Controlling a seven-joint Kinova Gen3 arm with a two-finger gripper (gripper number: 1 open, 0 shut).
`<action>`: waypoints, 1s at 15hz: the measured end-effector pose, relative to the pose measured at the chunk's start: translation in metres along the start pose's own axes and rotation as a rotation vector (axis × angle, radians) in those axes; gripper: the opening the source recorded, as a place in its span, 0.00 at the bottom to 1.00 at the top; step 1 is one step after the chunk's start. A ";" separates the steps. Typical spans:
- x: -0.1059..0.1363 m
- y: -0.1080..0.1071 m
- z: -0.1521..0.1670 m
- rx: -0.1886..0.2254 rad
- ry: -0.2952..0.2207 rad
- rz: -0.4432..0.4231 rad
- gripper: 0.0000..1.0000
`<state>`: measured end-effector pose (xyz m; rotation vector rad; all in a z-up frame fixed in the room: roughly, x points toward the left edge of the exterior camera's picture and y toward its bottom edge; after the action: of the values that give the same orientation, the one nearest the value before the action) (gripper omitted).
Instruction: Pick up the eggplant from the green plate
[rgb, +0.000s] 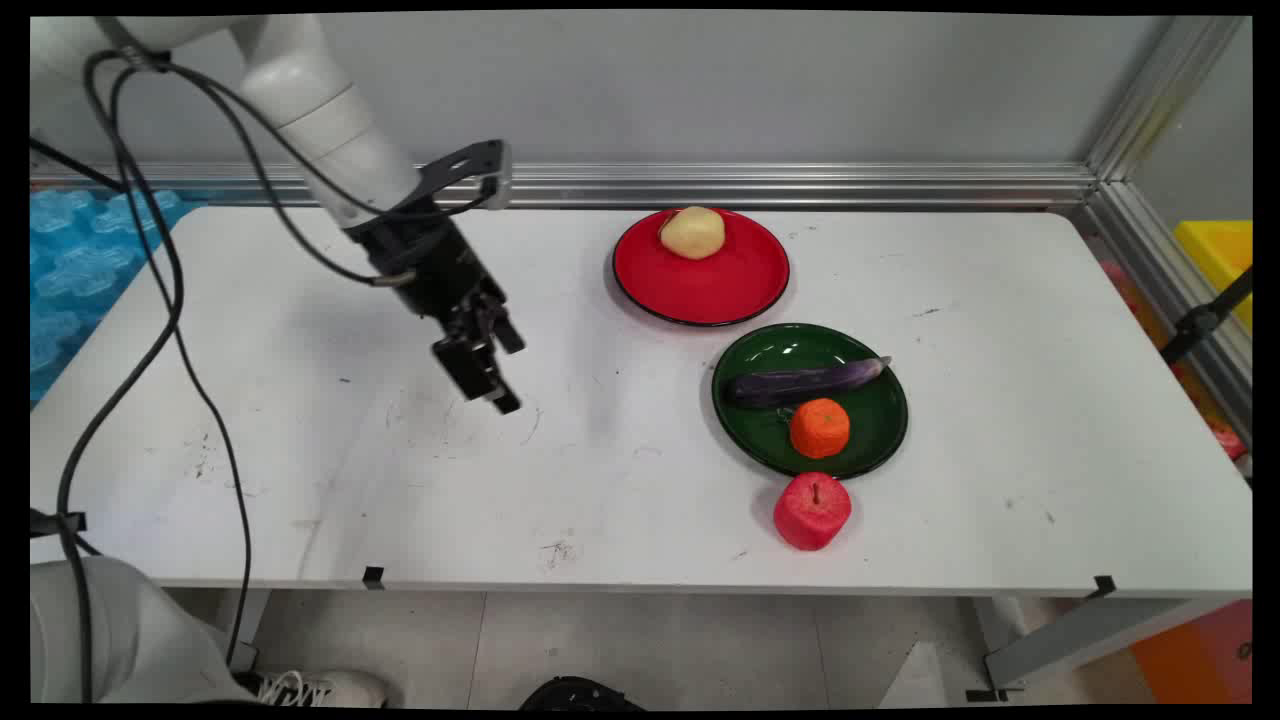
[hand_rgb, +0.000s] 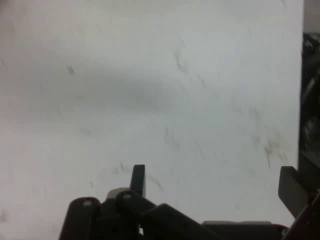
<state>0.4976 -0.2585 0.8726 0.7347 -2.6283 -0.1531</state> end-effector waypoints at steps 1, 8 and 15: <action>0.007 -0.001 0.002 0.006 0.012 0.007 1.00; 0.062 -0.007 0.027 0.077 0.102 0.087 1.00; 0.103 -0.003 0.066 0.141 0.181 0.148 1.00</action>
<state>0.3914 -0.3143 0.8481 0.5664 -2.5255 0.1362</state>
